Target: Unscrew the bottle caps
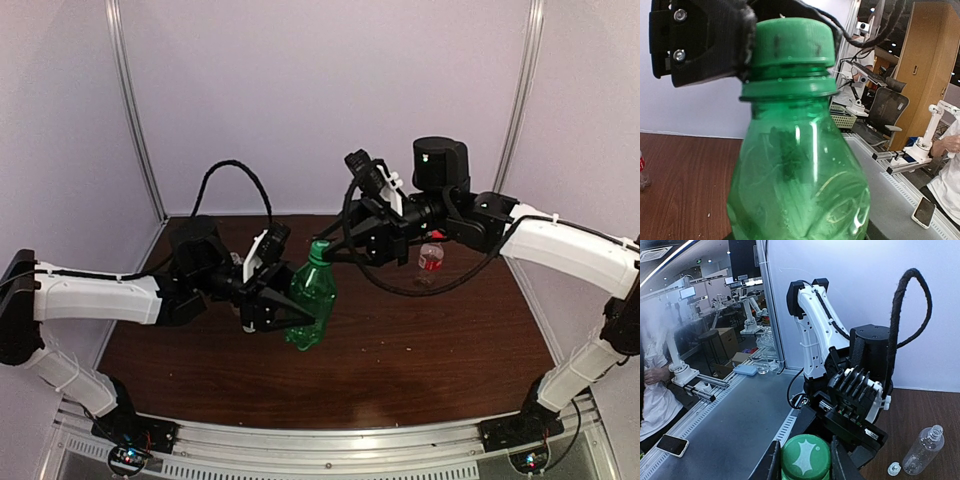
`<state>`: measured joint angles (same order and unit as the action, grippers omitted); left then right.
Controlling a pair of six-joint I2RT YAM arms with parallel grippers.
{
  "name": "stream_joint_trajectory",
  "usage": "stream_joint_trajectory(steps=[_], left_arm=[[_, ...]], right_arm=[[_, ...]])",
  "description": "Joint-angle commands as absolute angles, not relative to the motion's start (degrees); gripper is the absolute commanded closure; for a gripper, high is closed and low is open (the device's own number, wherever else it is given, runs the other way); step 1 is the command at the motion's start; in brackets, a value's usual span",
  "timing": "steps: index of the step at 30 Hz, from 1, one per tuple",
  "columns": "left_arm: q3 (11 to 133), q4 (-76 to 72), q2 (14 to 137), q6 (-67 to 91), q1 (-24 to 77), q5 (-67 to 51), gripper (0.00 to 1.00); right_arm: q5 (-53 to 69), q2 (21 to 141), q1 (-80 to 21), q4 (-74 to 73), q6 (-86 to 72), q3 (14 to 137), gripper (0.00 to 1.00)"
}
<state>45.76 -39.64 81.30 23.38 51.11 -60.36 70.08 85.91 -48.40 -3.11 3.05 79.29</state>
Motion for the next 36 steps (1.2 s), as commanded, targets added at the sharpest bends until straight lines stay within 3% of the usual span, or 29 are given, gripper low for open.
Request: stream_joint_trajectory(steps=[1, 7, 20, 31, 36], left_arm=[[47.57, -48.83, 81.05, 25.15, 51.64, -64.2, 0.67], [48.01, -43.01, 80.15, 21.66, 51.58, -60.46, 0.66], [48.02, -33.93, 77.21, 15.35, 51.15, -48.72, 0.66], [48.0, -27.03, 74.59, 12.59, 51.62, -25.44, 0.67], [48.22, -25.36, 75.11, 12.64, 51.74, -18.85, 0.67]], right_arm=[[73.09, 87.25, -48.19, -7.45, 5.41, 79.89, 0.75], [66.52, 85.8, -47.9, -7.64, 3.29, 79.89, 0.66], [56.59, 79.7, -47.88, -5.85, -3.56, 77.2, 0.33], [31.26, 79.46, -48.44, -5.98, -17.91, 79.39, 0.3], [25.1, 80.75, -49.28, -4.35, -19.95, 78.5, 0.27]])
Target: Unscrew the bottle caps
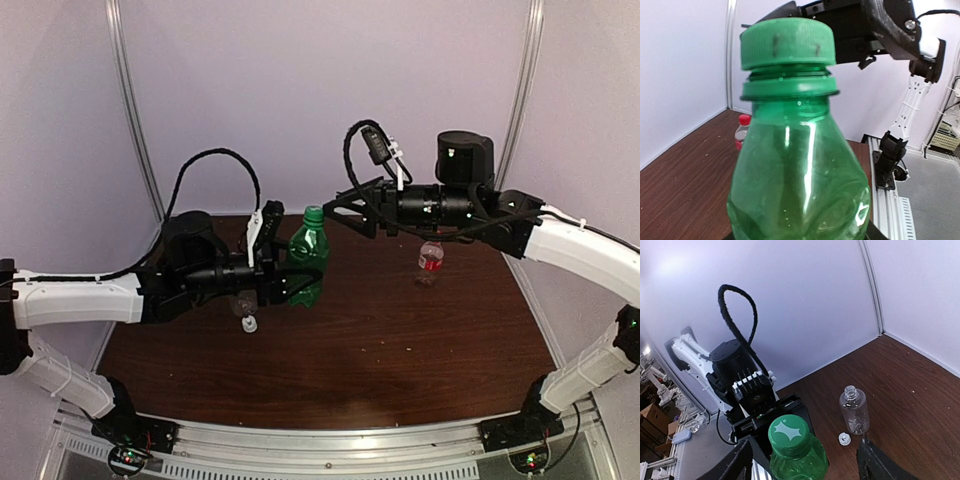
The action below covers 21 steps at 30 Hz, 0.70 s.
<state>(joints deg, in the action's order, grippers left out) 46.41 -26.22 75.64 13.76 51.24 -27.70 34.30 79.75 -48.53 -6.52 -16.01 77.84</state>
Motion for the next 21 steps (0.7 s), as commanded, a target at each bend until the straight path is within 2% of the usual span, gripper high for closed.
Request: stream_joint_trajectory(steps=[1, 11, 18, 21], left_arm=[[48.17, -25.24, 75.26, 12.7, 51.76, -18.48, 0.67], [48.02, -24.83, 75.69, 12.97, 51.84, -17.08, 0.66], [48.03, -24.61, 76.1, 12.87, 51.86, -16.88, 0.67], [48.03, -24.61, 76.11, 12.84, 51.85, -16.92, 0.67]], right_arm=[[24.8, 81.34, -49.39, -4.07, -20.03, 78.51, 0.27], [24.17, 85.53, -50.6, -4.2, -20.65, 81.5, 0.28], [24.92, 87.1, -51.15, -4.37, -20.48, 82.96, 0.36], [25.3, 87.66, -51.25, -4.58, -20.4, 83.37, 0.43]])
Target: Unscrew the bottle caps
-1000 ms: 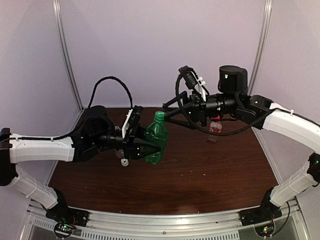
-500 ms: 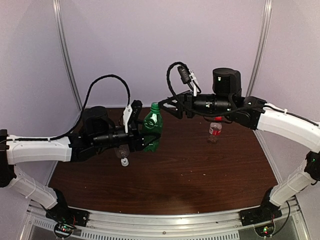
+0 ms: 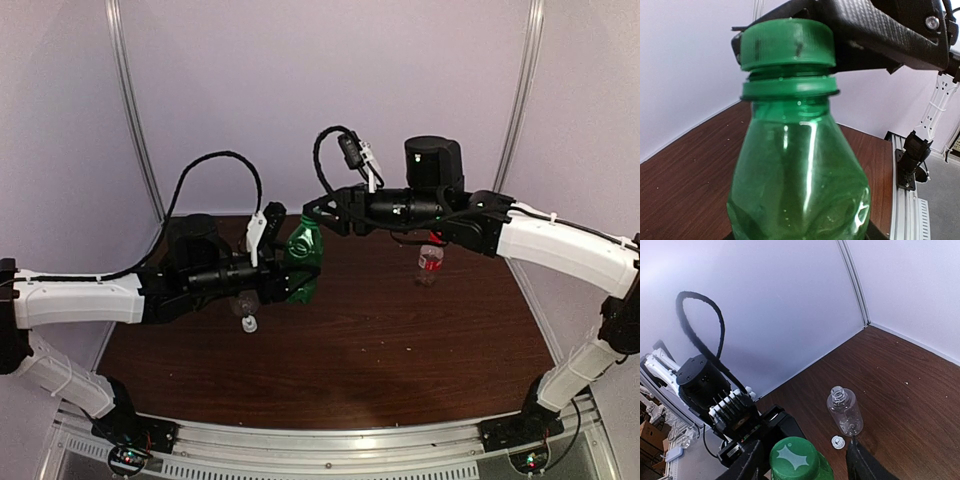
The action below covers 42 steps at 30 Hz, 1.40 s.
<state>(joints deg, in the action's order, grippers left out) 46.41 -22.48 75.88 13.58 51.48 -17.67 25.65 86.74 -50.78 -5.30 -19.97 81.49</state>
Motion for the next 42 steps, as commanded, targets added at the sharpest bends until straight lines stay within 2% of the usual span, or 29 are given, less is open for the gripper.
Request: stream_joint_trajectory(steps=[1, 5, 14, 18, 22, 28, 32, 36, 42], left_arm=[[48.05, -24.57, 76.05, 12.83, 51.85, -16.87, 0.67], [48.0, -24.37, 75.96, 12.71, 51.84, -16.73, 0.67], [47.58, -23.99, 75.43, 12.24, 51.83, -16.3, 0.67], [47.21, -24.62, 74.85, 11.5, 51.85, -18.24, 0.67], [46.23, -27.44, 73.78, 10.53, 51.85, -26.72, 0.67], [45.34, -32.97, 72.94, 11.79, 51.83, -43.53, 0.67], [45.78, -35.32, 73.91, 13.81, 51.86, -50.35, 0.67], [45.92, -36.28, 74.6, 14.77, 51.81, -52.03, 0.67], [45.86, -36.1, 74.84, 14.61, 51.86, -51.45, 0.67]], right_arm=[[25.37, 87.75, -51.32, -4.54, -20.39, 83.33, 0.45], [26.16, 88.21, -51.39, -4.35, -20.39, 83.59, 0.54], [28.58, 87.9, -51.5, -3.54, -18.91, 82.89, 0.86], [30.63, 86.99, -51.27, -3.07, -15.57, 81.9, 0.91], [41.52, 86.26, -49.77, -1.92, -9.67, 80.86, 0.91], [59.77, 86.32, -48.4, -6.58, 4.16, 81.1, 0.79], [68.64, 87.62, -46.11, -7.01, 5.89, 81.55, 0.76], [72.77, 88.15, -44.41, -4.48, 3.82, 80.85, 0.71], [71.96, 87.32, -43.84, -2.14, 0.89, 79.44, 0.63]])
